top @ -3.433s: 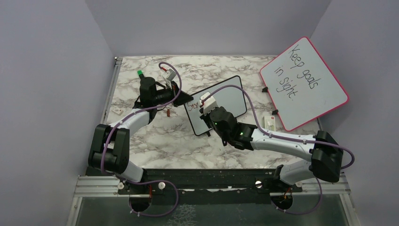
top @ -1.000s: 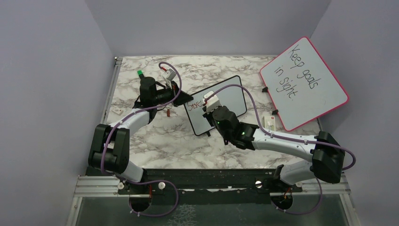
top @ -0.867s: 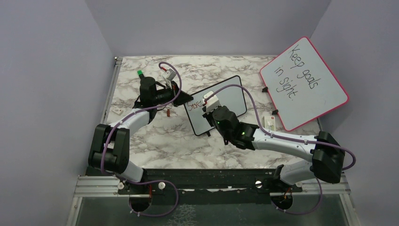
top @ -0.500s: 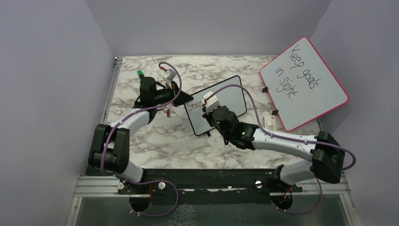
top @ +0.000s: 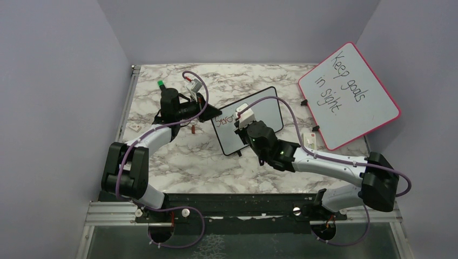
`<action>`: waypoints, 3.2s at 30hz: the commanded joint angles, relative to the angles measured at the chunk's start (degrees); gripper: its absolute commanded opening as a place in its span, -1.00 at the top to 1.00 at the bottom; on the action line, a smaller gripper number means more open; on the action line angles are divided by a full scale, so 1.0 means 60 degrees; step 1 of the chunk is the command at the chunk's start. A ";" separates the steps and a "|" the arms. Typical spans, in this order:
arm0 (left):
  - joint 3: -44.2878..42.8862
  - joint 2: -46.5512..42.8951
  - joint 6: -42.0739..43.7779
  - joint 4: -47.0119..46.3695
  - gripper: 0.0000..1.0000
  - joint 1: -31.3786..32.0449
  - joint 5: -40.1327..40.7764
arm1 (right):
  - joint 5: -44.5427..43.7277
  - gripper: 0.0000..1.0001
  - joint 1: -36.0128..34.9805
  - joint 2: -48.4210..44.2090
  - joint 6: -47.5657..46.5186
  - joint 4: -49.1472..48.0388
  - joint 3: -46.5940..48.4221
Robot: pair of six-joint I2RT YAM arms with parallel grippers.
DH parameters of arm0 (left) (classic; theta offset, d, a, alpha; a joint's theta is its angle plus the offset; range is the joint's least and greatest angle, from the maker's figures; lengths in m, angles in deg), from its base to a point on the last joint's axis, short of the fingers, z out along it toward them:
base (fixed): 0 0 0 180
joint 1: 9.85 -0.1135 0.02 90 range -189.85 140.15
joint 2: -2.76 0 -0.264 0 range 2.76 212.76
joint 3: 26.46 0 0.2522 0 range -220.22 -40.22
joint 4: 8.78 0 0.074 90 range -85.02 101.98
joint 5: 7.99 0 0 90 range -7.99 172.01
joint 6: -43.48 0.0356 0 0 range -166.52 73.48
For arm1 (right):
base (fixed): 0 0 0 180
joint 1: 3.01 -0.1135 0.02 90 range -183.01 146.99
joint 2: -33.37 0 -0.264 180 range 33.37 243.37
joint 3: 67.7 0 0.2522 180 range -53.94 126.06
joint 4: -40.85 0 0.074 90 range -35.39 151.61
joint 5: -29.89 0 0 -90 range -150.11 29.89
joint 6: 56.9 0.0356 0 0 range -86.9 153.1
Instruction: Write a sentence on the whiteboard
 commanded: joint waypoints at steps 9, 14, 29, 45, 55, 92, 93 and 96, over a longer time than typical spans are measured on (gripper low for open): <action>0.0098 0.0331 0.0475 0.0998 1.00 0.0103 0.0594 | -0.0216 0.99 0.0234 -0.0106 0.0007 -0.0369 -0.0083; 0.0099 0.0338 0.0482 0.1009 1.00 0.0092 0.0590 | 0.0018 0.99 0.0249 -0.0134 -0.0009 -0.0460 -0.0039; 0.0088 0.0338 0.0503 0.1039 1.00 0.0091 0.0599 | -0.0037 0.99 0.0249 0.0066 0.0047 -0.0232 0.0046; 0.0104 0.0338 0.0492 0.1053 1.00 0.0092 0.0636 | 0.0751 0.99 0.0249 0.0010 0.0307 0.0846 0.0010; 0.0098 0.0338 0.0489 0.1053 1.00 0.0093 0.0636 | 0.0633 0.99 0.0249 -0.0020 0.0216 0.0854 0.0014; 0.0086 0.0324 0.0503 0.1053 1.00 0.0100 0.0592 | 0.0084 0.99 0.0402 -0.0158 0.0112 -0.0032 -0.0072; 0.0087 0.0323 0.0504 0.1053 1.00 0.0091 0.0585 | 0.0060 0.99 0.0405 -0.0163 0.0110 -0.0048 -0.0089; 0.0089 0.0323 0.0495 0.1053 1.00 0.0089 0.0581 | 0.0089 0.99 0.0464 -0.0164 0.0094 -0.0154 -0.0127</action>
